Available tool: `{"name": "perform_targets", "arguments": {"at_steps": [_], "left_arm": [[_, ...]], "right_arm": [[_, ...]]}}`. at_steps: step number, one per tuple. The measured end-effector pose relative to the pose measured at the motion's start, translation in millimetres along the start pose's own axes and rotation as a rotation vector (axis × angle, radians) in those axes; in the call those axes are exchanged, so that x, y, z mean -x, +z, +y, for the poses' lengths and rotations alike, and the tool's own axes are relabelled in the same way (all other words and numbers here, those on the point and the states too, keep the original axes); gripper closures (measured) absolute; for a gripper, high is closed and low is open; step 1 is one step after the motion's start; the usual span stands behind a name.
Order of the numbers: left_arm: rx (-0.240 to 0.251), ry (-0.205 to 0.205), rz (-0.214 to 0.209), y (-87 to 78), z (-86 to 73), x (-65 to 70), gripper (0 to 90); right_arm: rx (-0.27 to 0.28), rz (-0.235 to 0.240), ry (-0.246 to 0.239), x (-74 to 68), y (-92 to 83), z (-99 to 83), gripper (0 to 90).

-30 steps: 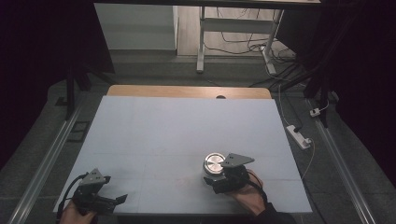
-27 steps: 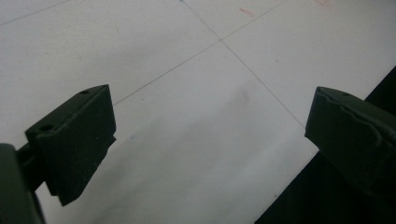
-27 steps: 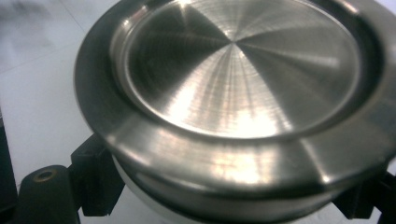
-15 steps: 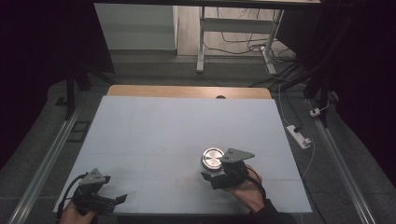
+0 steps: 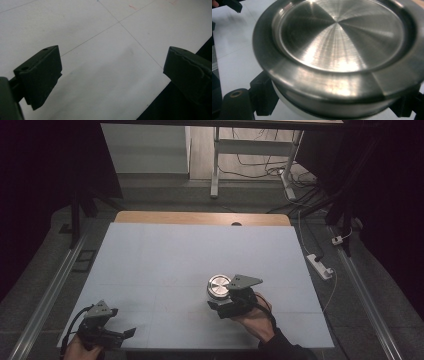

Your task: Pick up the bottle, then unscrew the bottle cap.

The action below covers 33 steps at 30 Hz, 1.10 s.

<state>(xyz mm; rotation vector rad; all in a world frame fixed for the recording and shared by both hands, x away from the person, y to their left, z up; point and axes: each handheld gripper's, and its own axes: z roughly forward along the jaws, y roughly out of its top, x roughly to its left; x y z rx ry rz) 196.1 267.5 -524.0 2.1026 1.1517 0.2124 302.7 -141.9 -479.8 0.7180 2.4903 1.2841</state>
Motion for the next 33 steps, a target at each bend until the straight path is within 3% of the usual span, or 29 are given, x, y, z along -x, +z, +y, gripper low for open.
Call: {"name": "perform_targets", "arguments": {"at_steps": [25, 30, 33], "left_arm": [[0.008, -0.008, -0.007, -1.2, -0.4, -1.2, 2.4], [0.019, -0.016, -0.022, -2.3, -0.8, -2.8, 0.5], [0.03, -0.029, -0.052, -3.0, -0.7, -4.3, 0.0]], "right_arm": [[-0.006, 0.042, -0.059, -17.1, 36.4, 20.6, 14.8], [-0.006, 0.038, -0.063, -16.5, 35.9, 20.8, 14.8], [-0.004, 0.038, -0.059, -15.5, 35.2, 20.8, 14.8]]}}
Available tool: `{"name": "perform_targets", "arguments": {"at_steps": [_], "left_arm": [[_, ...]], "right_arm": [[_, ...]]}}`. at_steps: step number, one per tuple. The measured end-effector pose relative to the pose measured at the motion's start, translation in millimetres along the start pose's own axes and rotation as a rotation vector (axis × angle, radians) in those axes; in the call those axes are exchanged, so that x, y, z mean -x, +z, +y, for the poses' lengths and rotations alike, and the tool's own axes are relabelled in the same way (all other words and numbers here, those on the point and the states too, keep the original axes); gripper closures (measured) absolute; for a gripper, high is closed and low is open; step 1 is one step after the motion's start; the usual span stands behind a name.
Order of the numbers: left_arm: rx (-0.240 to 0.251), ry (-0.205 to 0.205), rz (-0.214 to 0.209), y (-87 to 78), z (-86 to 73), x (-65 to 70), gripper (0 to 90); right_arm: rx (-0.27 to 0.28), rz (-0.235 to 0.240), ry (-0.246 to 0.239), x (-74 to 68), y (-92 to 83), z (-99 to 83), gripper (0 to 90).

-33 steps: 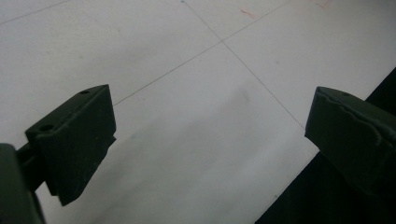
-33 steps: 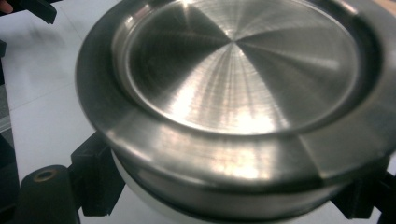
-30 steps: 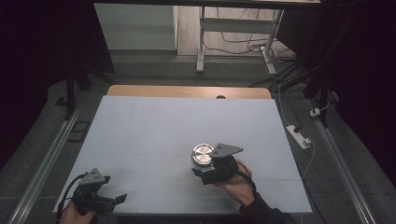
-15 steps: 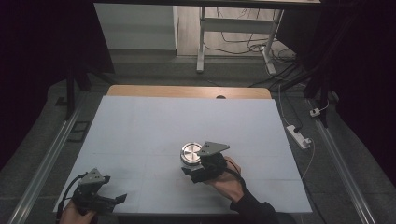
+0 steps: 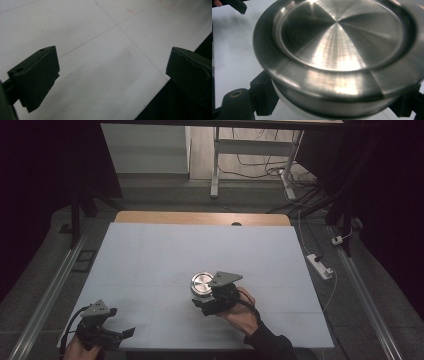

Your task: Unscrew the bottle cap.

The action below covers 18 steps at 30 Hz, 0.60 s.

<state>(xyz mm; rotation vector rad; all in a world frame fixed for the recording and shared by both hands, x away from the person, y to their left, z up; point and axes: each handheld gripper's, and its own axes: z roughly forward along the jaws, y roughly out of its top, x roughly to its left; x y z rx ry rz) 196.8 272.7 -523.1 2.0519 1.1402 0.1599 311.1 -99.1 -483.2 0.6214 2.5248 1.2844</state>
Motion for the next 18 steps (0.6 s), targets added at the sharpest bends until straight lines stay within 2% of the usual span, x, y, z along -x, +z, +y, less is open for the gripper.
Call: {"name": "perform_targets", "arguments": {"at_steps": [5, 10, 14, 18], "left_arm": [[0.028, 0.019, -0.015, -1.5, 2.6, 0.4, 0.0], [0.041, 0.053, -0.047, 0.0, 8.6, 1.9, 0.0], [0.056, 0.063, -0.078, 2.3, 13.8, 3.7, 0.0], [0.079, 0.098, -0.101, 6.8, 20.0, 6.3, 0.0]], "right_arm": [[0.0, 0.005, -0.005, 0.1, -0.8, 0.0, 14.8], [-0.003, 0.005, -0.008, -0.2, -0.3, -0.2, 14.8], [0.001, 0.006, -0.01, -0.3, -0.8, -0.2, 14.8], [0.006, 0.009, -0.009, -0.7, -1.3, 0.1, 14.8]]}}
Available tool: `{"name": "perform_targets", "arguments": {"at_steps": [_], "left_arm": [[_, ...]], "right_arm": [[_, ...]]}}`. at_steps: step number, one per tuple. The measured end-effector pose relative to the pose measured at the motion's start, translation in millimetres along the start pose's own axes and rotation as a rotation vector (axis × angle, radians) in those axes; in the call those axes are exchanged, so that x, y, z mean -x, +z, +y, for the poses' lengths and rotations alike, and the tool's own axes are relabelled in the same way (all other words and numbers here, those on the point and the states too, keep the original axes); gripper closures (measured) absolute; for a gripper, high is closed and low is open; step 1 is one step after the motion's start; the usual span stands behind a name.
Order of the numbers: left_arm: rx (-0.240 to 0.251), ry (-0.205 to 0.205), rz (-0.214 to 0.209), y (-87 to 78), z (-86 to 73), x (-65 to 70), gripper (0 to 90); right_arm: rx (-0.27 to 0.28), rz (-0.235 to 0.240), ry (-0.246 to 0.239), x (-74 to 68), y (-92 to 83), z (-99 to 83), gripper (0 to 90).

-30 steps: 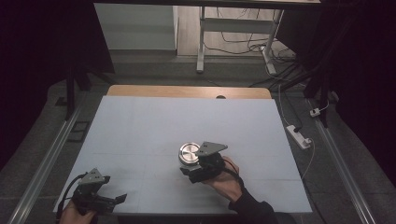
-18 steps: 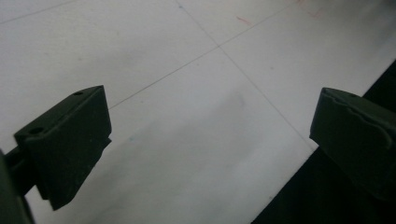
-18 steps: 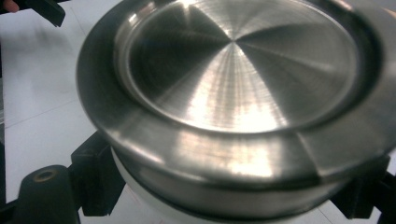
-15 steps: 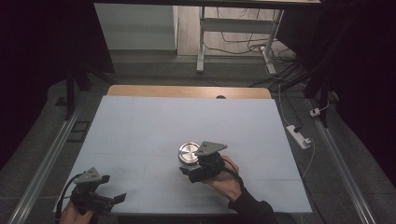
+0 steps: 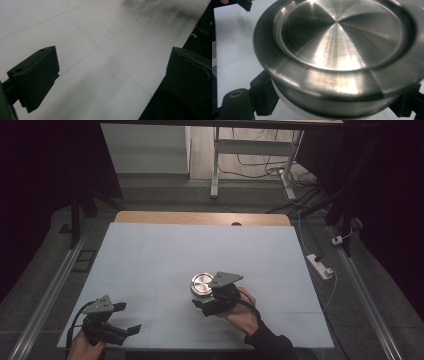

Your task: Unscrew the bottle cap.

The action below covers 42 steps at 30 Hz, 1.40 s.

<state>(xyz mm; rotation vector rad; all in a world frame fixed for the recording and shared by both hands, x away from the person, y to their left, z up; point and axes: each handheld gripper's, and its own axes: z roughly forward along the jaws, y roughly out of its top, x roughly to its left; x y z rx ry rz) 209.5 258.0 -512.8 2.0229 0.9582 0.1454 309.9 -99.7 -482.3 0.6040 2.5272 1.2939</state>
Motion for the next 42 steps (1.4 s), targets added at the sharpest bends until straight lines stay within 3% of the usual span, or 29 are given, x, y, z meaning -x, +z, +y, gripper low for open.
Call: {"name": "perform_targets", "arguments": {"at_steps": [6, 19, 27, 34, 38, 42], "left_arm": [[0.048, 0.055, -0.037, 8.6, 12.1, 5.0, 0.0], [0.048, 0.13, -0.068, 30.6, 46.4, 14.6, 0.0], [0.013, 0.171, -0.091, 45.3, 71.5, 18.2, 0.1], [0.011, 0.206, -0.116, 50.8, 90.8, 17.0, 0.1], [0.011, 0.26, -0.124, 52.4, 102.9, 18.8, 0.0], [0.019, 0.289, -0.16, 55.1, 117.3, 19.6, 0.0]], "right_arm": [[-0.001, 0.002, 0.001, 0.1, -0.3, 0.3, 14.8], [0.001, 0.008, -0.009, -1.3, -1.0, 1.0, 14.8], [0.009, 0.01, -0.003, 0.0, -1.6, 0.5, 14.8], [0.014, 0.012, -0.008, 0.2, -2.2, 0.4, 14.8], [0.016, 0.014, -0.012, 0.6, -2.4, 0.2, 14.8], [0.019, 0.017, -0.016, 1.2, -2.8, 0.0, 14.9]]}}
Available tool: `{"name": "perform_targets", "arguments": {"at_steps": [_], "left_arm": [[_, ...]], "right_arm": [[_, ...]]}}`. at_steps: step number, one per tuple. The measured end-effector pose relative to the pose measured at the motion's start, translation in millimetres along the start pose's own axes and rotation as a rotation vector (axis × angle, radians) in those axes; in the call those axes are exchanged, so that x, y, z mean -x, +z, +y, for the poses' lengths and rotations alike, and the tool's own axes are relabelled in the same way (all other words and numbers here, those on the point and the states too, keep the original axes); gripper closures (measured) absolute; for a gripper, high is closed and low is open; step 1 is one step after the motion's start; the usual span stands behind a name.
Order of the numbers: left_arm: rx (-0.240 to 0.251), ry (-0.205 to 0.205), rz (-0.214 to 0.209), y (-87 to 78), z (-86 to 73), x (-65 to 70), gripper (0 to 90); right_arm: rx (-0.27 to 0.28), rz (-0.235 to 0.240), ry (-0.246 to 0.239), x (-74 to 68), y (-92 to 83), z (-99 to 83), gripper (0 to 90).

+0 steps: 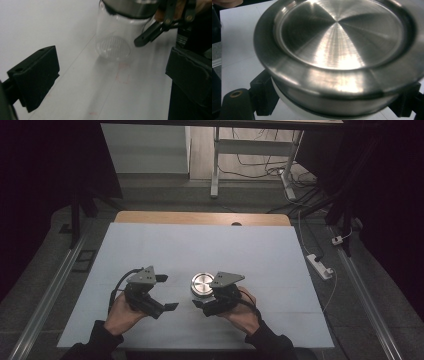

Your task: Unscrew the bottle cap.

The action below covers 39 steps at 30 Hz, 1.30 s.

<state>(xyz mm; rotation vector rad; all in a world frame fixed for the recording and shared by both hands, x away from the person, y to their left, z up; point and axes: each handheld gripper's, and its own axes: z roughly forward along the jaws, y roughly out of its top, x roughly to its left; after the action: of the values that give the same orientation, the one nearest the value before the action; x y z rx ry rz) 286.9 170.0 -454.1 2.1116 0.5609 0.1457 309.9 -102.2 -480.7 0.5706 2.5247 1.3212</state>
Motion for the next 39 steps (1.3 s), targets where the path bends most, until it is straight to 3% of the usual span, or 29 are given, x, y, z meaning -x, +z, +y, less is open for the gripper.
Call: {"name": "perform_targets", "arguments": {"at_steps": [4, 9, 16, 20, 26, 29, 33, 39], "left_arm": [[0.005, 0.033, -0.037, 7.4, 13.4, -4.9, 0.0], [-0.004, 0.111, -0.074, 20.0, 27.7, -8.4, 0.0], [-0.014, 0.212, -0.176, 33.7, 41.0, -10.0, 0.0], [-0.019, 0.245, -0.225, 40.7, 47.5, -8.8, 0.9], [-0.033, 0.316, -0.295, 48.2, 53.7, -6.4, 8.4], [-0.037, 0.338, -0.291, 50.4, 54.0, -5.0, 14.8], [-0.02, 0.314, -0.254, 50.7, 52.5, -2.7, 19.1], [-0.004, 0.193, -0.088, 56.0, 54.8, 8.0, 19.3]], "right_arm": [[0.0, 0.006, -0.003, 0.1, -0.1, -0.2, 14.8], [0.001, 0.025, -0.013, -0.5, -0.4, 0.2, 14.8], [-0.002, 0.075, -0.035, -0.5, -0.6, 0.3, 14.8], [-0.005, 0.113, -0.063, -1.3, -0.5, 0.4, 14.9], [-0.012, 0.157, -0.1, -4.7, -0.3, 1.0, 14.8], [-0.014, 0.167, -0.107, -6.5, -0.2, 1.4, 14.8], [-0.015, 0.152, -0.105, -5.9, -0.2, 1.7, 14.8], [-0.019, 0.064, -0.037, -2.0, -0.1, 2.2, 14.9]]}}
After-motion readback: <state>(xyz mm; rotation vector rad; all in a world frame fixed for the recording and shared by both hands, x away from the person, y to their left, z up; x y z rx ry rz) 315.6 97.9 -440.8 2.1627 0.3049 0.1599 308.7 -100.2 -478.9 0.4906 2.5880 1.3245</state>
